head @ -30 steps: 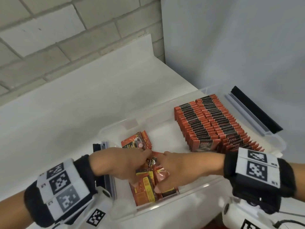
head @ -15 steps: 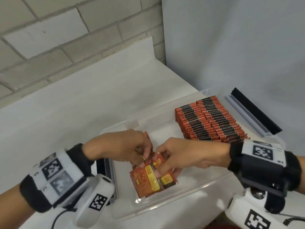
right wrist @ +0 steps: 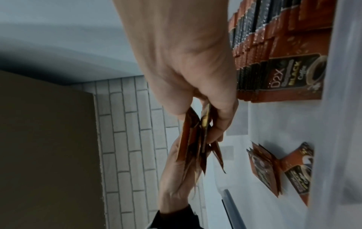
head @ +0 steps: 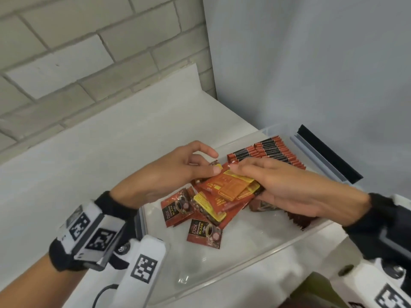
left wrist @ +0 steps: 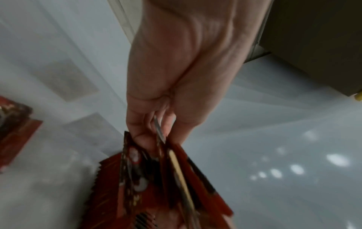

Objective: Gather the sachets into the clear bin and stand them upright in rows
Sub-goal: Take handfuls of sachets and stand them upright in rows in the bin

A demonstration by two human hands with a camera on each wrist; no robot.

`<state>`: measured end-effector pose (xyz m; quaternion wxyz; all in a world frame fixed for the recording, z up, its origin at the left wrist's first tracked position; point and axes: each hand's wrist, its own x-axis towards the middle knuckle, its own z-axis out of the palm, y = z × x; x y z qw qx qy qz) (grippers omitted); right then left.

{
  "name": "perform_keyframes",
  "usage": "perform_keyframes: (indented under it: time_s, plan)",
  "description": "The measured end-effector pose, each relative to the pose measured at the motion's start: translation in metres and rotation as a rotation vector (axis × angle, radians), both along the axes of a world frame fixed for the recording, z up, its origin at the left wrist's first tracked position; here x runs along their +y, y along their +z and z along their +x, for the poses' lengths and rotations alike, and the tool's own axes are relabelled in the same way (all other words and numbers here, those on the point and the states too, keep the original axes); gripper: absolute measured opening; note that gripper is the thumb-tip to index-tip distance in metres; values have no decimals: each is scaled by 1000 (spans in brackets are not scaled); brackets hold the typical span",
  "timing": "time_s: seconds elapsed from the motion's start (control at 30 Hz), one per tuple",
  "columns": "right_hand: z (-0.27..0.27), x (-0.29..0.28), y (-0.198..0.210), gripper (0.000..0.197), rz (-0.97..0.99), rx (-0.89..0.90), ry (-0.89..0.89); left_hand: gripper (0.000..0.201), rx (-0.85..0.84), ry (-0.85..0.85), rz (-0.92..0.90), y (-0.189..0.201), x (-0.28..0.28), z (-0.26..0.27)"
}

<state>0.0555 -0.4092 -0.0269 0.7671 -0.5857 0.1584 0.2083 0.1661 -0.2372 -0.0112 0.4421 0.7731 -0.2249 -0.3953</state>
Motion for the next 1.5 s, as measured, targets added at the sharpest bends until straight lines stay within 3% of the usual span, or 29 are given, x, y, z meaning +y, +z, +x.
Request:
perform_keyframes:
  time_s: [0.13, 0.2, 0.33, 0.47, 0.57, 0.8, 0.97, 1.03, 1.2, 1.37, 1.5]
  plan:
    - [-9, -12, 4, 41, 29, -69, 0, 26, -71, 39, -19, 0, -17, -7]
    - [-11, -18, 4, 38, 40, -102, -40, 38, -146, 67, -46, 2, -23, -10]
    - [-9, -28, 8, 45, 138, -204, -349, 69, -124, 133, -206, 5, -35, -14]
    - [-6, -32, 17, 62, 300, -343, -594, 99, -78, -32, -357, 0, -49, -17]
    - [-8, -26, 24, 59, 247, -443, -532, 86, 40, -105, -480, 3, -61, -28]
    - [-11, -25, 25, 36, -46, -534, -440, 57, 297, -16, -736, -4, -84, -36]
    - [-8, -39, 15, 40, -542, -539, -499, 47, 409, 134, -758, -12, -88, -34]
    - [-6, -43, 10, 36, -642, -579, -526, 42, 408, 138, -741, -13, -87, -33]
    - [-1, -51, 5, 31, -692, -562, -626, 36, 485, 157, -753, -19, -81, -27]
    - [0, -58, 5, 29, -627, -517, -640, 33, 453, 177, -735, -24, -83, -25]
    - [0, -64, 8, 32, -568, -481, -544, 33, 402, 170, -699, -25, -81, -22]
